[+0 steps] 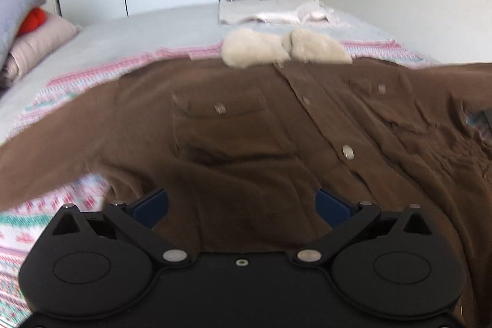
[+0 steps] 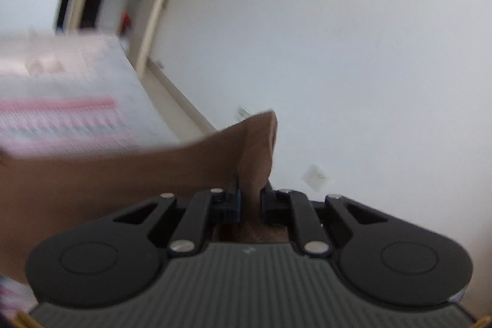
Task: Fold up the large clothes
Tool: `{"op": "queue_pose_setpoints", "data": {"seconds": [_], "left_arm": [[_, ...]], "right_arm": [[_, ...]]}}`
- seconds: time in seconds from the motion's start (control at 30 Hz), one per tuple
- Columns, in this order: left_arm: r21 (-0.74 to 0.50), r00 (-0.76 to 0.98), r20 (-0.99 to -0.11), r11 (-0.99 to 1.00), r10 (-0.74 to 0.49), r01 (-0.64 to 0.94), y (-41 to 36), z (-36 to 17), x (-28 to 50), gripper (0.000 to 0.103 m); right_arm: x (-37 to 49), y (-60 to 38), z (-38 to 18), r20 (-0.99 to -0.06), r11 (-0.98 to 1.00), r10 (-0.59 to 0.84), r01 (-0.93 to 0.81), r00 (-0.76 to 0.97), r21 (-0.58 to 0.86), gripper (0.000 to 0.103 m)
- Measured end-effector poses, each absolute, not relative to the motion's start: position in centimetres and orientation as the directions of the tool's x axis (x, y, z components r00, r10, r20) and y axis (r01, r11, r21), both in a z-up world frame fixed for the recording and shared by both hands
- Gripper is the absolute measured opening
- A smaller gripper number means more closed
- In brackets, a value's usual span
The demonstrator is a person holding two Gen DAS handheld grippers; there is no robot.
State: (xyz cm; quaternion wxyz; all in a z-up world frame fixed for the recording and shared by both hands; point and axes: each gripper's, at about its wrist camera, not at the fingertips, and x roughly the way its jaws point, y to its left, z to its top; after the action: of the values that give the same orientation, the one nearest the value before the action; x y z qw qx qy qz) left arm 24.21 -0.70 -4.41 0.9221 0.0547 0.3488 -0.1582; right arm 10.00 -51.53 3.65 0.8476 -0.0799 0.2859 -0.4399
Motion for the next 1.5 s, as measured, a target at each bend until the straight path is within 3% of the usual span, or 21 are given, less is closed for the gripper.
{"op": "queue_pose_setpoints", "data": {"seconds": [0.07, 0.1, 0.13, 0.17, 0.23, 0.3, 0.47, 0.6, 0.8, 0.9, 1.03, 1.17, 1.33, 1.5], "left_arm": [[-0.029, 0.679, -0.69, 0.946, -0.252, 0.322, -0.4, -5.1, 24.1, 0.103], [-0.035, 0.67, -0.7, 0.949, -0.247, 0.313, -0.1, -5.2, 24.0, 0.103], [-0.037, 0.666, -0.706, 0.951, -0.241, 0.305, 0.3, -5.1, 23.7, 0.103], [-0.039, 0.669, -0.703, 0.953, -0.24, 0.301, 0.8, -4.9, 23.5, 0.103], [-0.049, 0.687, -0.688, 0.959, -0.234, 0.278, 2.2, -3.9, 22.7, 0.103], [-0.073, 0.697, -0.68, 0.967, -0.227, 0.243, 3.8, -2.9, 21.7, 0.103], [-0.162, 0.712, -0.654, 0.967, -0.256, 0.198, 8.3, -0.9, 17.7, 0.103], [-0.172, 0.729, -0.635, 0.967, -0.255, 0.189, 11.3, -0.6, 13.2, 0.103], [-0.188, 0.776, -0.574, 0.965, -0.26, 0.185, 15.2, -2.1, 4.9, 0.103], [-0.105, 0.814, -0.533, 0.973, -0.231, 0.207, 16.0, -3.3, 1.1, 0.103], [0.093, 0.847, -0.5, 0.961, -0.181, 0.261, 15.7, -5.6, -3.0, 0.103], [0.224, 0.84, -0.523, 0.928, -0.143, 0.298, 14.5, -8.0, -4.0, 0.103], [0.314, 0.837, -0.546, 0.919, -0.029, 0.237, 14.2, -10.6, -2.1, 0.102], [0.325, 0.889, -0.457, 0.925, -0.028, 0.197, 14.4, -10.3, -2.0, 0.1]], "right_arm": [[10.3, -53.2, 1.5, -0.493, 0.598, -0.775, 0.709, 0.395, -0.372, 0.012], [9.9, -53.1, 1.3, -0.484, 0.604, -0.769, 0.722, 0.417, -0.338, 0.014], [9.4, -52.5, 1.4, -0.455, 0.602, -0.775, 0.731, 0.438, -0.322, 0.023], [8.7, -51.8, 1.8, -0.433, 0.604, -0.778, 0.73, 0.455, -0.319, 0.044], [7.0, -50.2, 2.8, -0.39, 0.642, -0.757, 0.708, 0.525, -0.292, 0.067], [4.8, -48.6, 4.1, -0.394, 0.707, -0.696, 0.667, 0.601, -0.233, 0.072], [0.5, -43.9, 6.1, -0.443, 0.886, -0.433, 0.462, 0.785, -0.046, 0.097], [-3.1, -39.4, 5.2, -0.453, 0.954, -0.256, 0.3, 0.854, 0.025, 0.099], [-10.5, -33.1, 2.7, -0.452, 0.986, -0.158, 0.165, 0.878, -0.026, 0.102], [-13.4, -30.5, 0.9, -0.454, 0.989, -0.145, 0.119, 0.879, -0.086, 0.102], [-17.0, -27.9, -1.5, -0.483, 0.996, -0.075, 0.047, 0.873, -0.07, 0.103], [-17.9, -25.9, -4.0, -0.561, 0.996, -0.048, -0.006, 0.826, -0.092, 0.103], [-16.7, -24.3, -6.9, -0.67, 0.986, -0.099, -0.017, 0.736, -0.166, 0.103], [-15.7, -24.1, -8.4, -0.682, 0.983, -0.131, 0.007, 0.72, -0.182, 0.102]]}}
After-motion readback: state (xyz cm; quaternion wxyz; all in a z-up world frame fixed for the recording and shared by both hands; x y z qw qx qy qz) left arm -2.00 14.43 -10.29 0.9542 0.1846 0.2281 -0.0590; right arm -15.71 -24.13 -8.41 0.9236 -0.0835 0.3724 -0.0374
